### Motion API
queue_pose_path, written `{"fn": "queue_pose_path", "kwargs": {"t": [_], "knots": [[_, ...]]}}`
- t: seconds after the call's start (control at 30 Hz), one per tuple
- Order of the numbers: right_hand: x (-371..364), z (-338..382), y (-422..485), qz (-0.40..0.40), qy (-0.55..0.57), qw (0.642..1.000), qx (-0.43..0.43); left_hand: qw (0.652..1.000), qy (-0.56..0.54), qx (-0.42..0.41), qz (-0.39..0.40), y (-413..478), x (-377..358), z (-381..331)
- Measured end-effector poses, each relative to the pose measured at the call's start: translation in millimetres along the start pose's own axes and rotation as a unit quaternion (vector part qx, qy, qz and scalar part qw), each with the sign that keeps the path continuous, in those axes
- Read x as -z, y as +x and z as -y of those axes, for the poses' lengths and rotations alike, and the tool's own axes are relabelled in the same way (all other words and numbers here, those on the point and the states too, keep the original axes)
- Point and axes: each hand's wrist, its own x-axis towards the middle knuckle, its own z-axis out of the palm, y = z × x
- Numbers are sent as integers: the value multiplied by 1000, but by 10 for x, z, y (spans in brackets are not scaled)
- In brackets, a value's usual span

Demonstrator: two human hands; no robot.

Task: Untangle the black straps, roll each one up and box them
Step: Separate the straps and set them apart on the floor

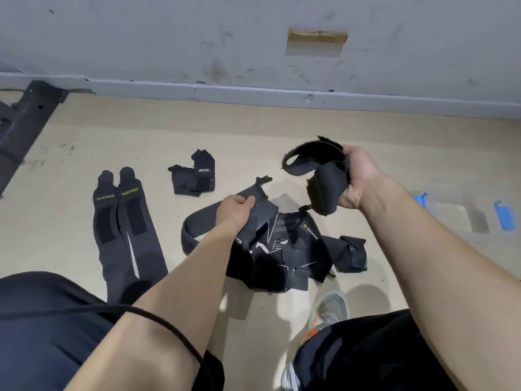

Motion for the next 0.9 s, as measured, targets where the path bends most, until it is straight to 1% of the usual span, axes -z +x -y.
{"fn": "queue_pose_path", "kwargs": {"t": [0.07,0.13,0.2,0.3,0.33,0.43,0.5,0.53,0.6,0.63,0.7,0.77,0.83,0.9], "knots": [[-60,-19,-41,13,0,1000,3,995,8,-37,91,-76,19,-93],[-134,-8,-106,20,-20,1000,13,979,35,-79,185,-192,55,-213],[-206,4,-165,43,-35,998,21,962,31,-107,249,-264,69,-276],[-307,7,-262,98,-30,994,26,931,-110,-52,344,-423,60,-360],[-329,7,-281,106,-18,994,23,921,-146,-37,360,-487,50,-389],[-346,2,-312,116,-2,993,13,898,-247,-7,364,-618,36,-461],[-306,-5,-319,112,-13,993,28,891,-317,24,323,-627,66,-476],[-280,-11,-329,109,-23,993,44,895,-338,34,289,-617,102,-477],[-223,-33,-342,105,-44,990,80,901,-363,36,236,-604,197,-476],[-194,-51,-335,107,-48,989,92,900,-374,36,222,-611,245,-497],[-123,-98,-286,128,-32,985,108,906,-379,34,187,-655,335,-561],[-48,-144,-208,143,-14,981,128,921,-359,9,148,-692,377,-583],[2,-175,-156,144,-25,977,152,942,-303,-40,137,-668,383,-528],[45,-183,-122,146,-33,974,167,958,-245,-72,132,-608,398,-443]]}}
